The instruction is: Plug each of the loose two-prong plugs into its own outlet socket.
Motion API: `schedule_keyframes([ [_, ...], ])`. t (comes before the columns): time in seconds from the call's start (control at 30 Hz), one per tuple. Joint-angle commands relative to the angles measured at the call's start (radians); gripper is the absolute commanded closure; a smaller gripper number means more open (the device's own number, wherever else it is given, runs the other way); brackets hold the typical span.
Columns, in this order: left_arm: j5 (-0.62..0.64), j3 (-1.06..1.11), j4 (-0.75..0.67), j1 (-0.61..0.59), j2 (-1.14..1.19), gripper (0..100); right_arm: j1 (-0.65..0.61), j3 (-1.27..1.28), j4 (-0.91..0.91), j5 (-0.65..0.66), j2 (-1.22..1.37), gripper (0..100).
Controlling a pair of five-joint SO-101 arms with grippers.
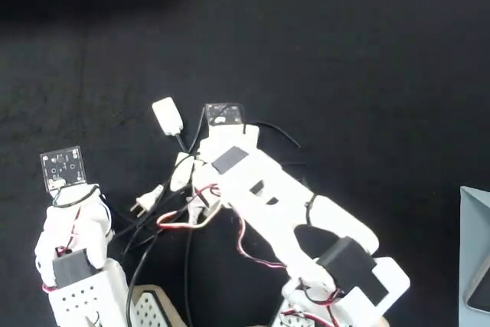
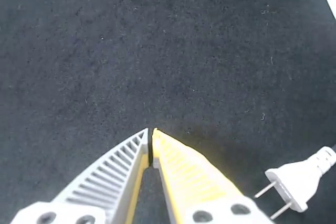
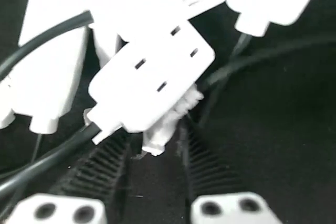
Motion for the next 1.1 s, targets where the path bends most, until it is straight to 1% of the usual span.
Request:
schedule_keyframes([
  [0.0,0.006,0.018,-0.021,-0.008,-0.003,97,0.018,-0.035,0.094,0.034,-0.021,98.8],
  [0.13,0.005,0.018,-0.021,-0.004,-0.003,97,0.044,-0.101,0.242,0.041,-0.101,98.7],
  [0.2,0.005,0.018,-0.020,-0.004,-0.002,97,0.095,-0.119,0.272,0.106,-0.163,98.7],
  [0.33,0.005,0.018,-0.020,-0.007,-0.002,97,0.230,-0.137,0.302,0.313,-0.325,98.7],
  [0.43,0.005,0.018,-0.020,-0.007,-0.002,97,0.313,-0.137,0.354,0.532,-0.453,98.7],
  [0.53,0.005,0.018,-0.020,-0.008,-0.002,97,0.356,-0.136,0.440,0.713,-0.558,98.7],
  [0.67,0.005,0.018,-0.020,-0.008,-0.002,97,0.362,-0.087,0.517,0.898,-0.616,98.7],
  [0.77,0.005,0.018,-0.020,-0.008,-0.002,97,0.362,-0.001,0.509,1.020,-0.601,98.7],
  [0.87,0.003,0.018,-0.020,-0.008,-0.002,97,0.362,0.105,0.427,1.106,-0.565,98.7],
  [0.97,0.003,0.018,-0.020,-0.008,-0.002,97,0.362,0.193,0.325,1.165,-0.516,98.7],
  [1.07,0.003,0.018,-0.020,-0.008,-0.002,97,0.362,0.231,0.250,1.174,-0.460,98.7],
])
